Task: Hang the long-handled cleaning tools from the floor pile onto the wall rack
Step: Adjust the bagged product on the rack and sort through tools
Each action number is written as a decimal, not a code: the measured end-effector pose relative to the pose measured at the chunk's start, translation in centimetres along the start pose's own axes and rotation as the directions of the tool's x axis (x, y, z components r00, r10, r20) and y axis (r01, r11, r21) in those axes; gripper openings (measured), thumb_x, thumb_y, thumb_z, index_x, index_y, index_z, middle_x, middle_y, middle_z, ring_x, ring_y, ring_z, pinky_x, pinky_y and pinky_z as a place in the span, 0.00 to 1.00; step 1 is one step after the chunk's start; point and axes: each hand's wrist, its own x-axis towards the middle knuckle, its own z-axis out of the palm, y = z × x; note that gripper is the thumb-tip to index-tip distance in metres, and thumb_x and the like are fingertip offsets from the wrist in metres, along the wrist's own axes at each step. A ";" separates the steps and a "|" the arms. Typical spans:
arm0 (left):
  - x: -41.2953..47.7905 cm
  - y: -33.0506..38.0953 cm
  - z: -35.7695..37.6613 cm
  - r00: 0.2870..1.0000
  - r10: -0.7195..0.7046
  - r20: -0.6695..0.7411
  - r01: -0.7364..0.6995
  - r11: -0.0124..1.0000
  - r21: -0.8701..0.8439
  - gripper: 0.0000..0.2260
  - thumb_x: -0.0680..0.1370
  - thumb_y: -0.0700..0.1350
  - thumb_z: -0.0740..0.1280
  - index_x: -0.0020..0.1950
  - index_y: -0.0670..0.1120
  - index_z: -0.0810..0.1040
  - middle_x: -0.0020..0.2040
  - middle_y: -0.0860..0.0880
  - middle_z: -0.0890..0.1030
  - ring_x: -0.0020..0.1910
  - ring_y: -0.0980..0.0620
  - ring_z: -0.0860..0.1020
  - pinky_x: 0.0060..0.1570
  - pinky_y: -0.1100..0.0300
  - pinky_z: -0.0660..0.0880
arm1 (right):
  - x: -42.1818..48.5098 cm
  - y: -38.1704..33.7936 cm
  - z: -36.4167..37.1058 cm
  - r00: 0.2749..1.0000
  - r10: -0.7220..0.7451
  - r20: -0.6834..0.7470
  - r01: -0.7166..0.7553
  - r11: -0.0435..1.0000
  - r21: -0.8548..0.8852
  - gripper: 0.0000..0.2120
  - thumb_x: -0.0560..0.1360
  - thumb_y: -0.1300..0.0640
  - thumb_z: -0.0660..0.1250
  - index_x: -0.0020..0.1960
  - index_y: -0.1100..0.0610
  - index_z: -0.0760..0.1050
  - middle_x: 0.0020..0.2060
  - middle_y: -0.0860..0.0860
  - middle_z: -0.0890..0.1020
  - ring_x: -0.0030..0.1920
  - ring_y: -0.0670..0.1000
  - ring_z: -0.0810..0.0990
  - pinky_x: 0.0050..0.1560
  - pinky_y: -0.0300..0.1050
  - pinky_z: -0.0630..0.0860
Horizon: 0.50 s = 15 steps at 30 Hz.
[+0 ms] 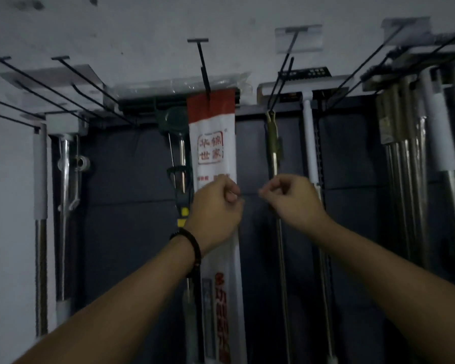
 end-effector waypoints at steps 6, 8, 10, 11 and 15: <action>-12.2 -2.4 6.4 0.973 0.051 0.227 -0.043 0.998 -0.041 0.07 0.75 0.46 0.74 0.50 0.53 0.78 0.48 0.56 0.77 0.41 0.61 0.77 0.43 0.73 0.70 | -12.5 7.7 -1.8 0.989 0.135 0.067 -0.131 0.990 -0.049 0.07 0.76 0.60 0.74 0.41 0.52 0.83 0.33 0.52 0.84 0.32 0.48 0.81 0.36 0.43 0.76; -15.8 -3.3 8.7 0.957 0.002 0.291 0.019 0.998 -0.068 0.07 0.77 0.47 0.73 0.51 0.54 0.77 0.48 0.56 0.78 0.44 0.61 0.78 0.44 0.73 0.71 | -16.9 9.6 -2.8 0.975 0.198 0.097 -0.194 0.980 -0.045 0.10 0.79 0.63 0.70 0.41 0.52 0.83 0.37 0.51 0.86 0.38 0.50 0.84 0.39 0.42 0.79; -19.7 -3.9 11.2 0.924 -0.048 0.381 0.093 0.991 -0.100 0.06 0.78 0.49 0.72 0.53 0.55 0.77 0.49 0.57 0.80 0.46 0.61 0.79 0.44 0.72 0.72 | -21.3 11.4 -3.7 0.953 0.284 0.104 -0.286 0.958 0.005 0.12 0.80 0.67 0.68 0.42 0.55 0.83 0.37 0.50 0.86 0.39 0.49 0.85 0.40 0.43 0.80; -21.7 -4.2 12.3 0.904 -0.074 0.421 0.134 0.984 -0.114 0.05 0.79 0.49 0.71 0.54 0.54 0.78 0.49 0.56 0.81 0.47 0.61 0.79 0.44 0.73 0.72 | -23.4 12.4 -3.9 0.939 0.329 0.100 -0.333 0.943 0.022 0.12 0.80 0.69 0.68 0.42 0.57 0.83 0.37 0.51 0.86 0.38 0.50 0.85 0.41 0.46 0.82; -30.6 -5.2 16.7 0.821 -0.181 0.542 0.307 0.940 -0.151 0.04 0.79 0.45 0.72 0.52 0.48 0.80 0.48 0.54 0.83 0.48 0.57 0.81 0.47 0.71 0.73 | -32.6 17.9 -5.4 0.864 0.504 0.008 -0.502 0.861 -0.083 0.13 0.76 0.69 0.71 0.40 0.53 0.84 0.38 0.50 0.88 0.41 0.52 0.86 0.47 0.53 0.82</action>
